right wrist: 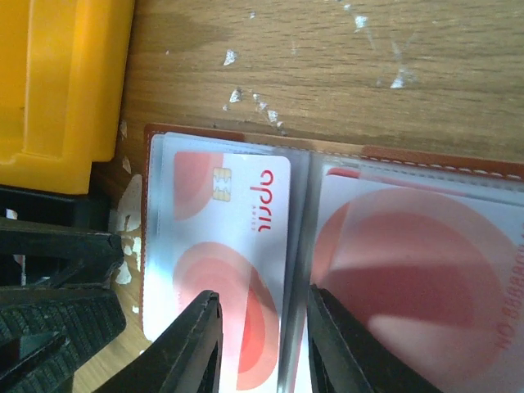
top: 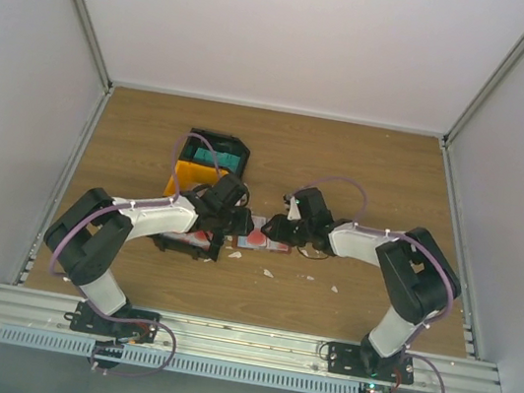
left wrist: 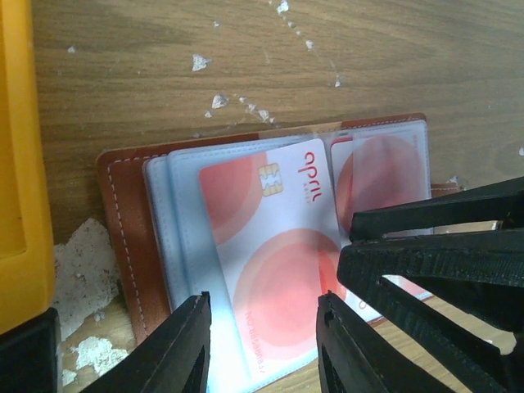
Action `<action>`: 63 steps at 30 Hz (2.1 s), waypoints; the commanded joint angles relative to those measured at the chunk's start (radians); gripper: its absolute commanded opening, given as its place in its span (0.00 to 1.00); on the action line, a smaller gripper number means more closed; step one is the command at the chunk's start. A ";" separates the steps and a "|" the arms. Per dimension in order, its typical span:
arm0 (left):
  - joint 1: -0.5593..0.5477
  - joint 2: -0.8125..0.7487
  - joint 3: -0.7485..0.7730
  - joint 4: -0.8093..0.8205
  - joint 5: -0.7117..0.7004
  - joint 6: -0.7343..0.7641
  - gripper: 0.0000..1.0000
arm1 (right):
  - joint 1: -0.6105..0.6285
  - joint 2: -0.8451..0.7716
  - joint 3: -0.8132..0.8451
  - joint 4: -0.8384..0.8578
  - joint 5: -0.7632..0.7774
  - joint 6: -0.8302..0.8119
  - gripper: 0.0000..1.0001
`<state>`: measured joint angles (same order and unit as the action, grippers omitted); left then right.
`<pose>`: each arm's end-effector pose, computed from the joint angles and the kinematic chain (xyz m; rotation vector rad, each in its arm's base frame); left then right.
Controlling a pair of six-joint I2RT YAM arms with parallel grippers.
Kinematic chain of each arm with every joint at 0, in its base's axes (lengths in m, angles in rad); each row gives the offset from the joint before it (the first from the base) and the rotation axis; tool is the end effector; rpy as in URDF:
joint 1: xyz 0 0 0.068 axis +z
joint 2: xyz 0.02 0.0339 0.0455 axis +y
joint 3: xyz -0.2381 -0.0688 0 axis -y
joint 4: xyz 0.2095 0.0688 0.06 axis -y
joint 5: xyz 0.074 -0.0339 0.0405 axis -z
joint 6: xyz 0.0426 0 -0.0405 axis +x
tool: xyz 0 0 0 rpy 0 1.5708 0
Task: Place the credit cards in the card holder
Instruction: Insert the credit card into the card holder, then turn over the card slot in the card holder.
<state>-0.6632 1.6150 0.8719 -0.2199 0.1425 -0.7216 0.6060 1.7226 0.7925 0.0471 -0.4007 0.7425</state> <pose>0.2262 -0.1844 0.1584 -0.0183 2.6807 -0.6838 0.2381 0.1852 0.1293 -0.0116 2.6709 1.0182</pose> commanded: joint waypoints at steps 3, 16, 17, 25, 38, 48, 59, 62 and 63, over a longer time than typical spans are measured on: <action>-0.001 0.017 -0.021 0.026 -0.019 -0.025 0.38 | 0.031 0.041 0.050 -0.072 0.042 -0.039 0.18; -0.001 0.084 -0.023 0.058 0.049 0.006 0.38 | 0.034 0.066 0.069 -0.027 -0.056 -0.048 0.09; -0.001 0.080 -0.025 0.066 0.057 0.009 0.38 | 0.034 0.066 0.069 -0.021 -0.063 -0.049 0.09; -0.001 0.060 -0.028 0.061 0.040 -0.001 0.38 | 0.034 0.049 0.069 -0.068 -0.005 -0.059 0.13; -0.001 0.023 -0.008 0.030 0.053 0.008 0.42 | 0.034 0.018 0.131 -0.230 0.101 -0.156 0.17; -0.001 0.034 -0.010 0.038 0.054 0.007 0.43 | 0.036 0.076 0.150 -0.241 0.050 -0.195 0.18; -0.001 0.035 -0.004 0.041 0.059 0.008 0.41 | 0.050 0.113 0.178 -0.295 0.095 -0.234 0.11; -0.001 0.034 -0.002 0.040 0.059 0.006 0.41 | 0.051 0.134 0.182 -0.304 0.105 -0.233 0.07; -0.001 0.034 -0.002 0.041 0.059 0.005 0.41 | 0.052 0.138 0.182 -0.306 0.107 -0.231 0.06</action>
<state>-0.6609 1.6650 0.8593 -0.1993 0.1944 -0.7223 0.6449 1.8145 0.9699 -0.2073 -0.3332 0.5289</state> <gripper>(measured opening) 0.414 0.073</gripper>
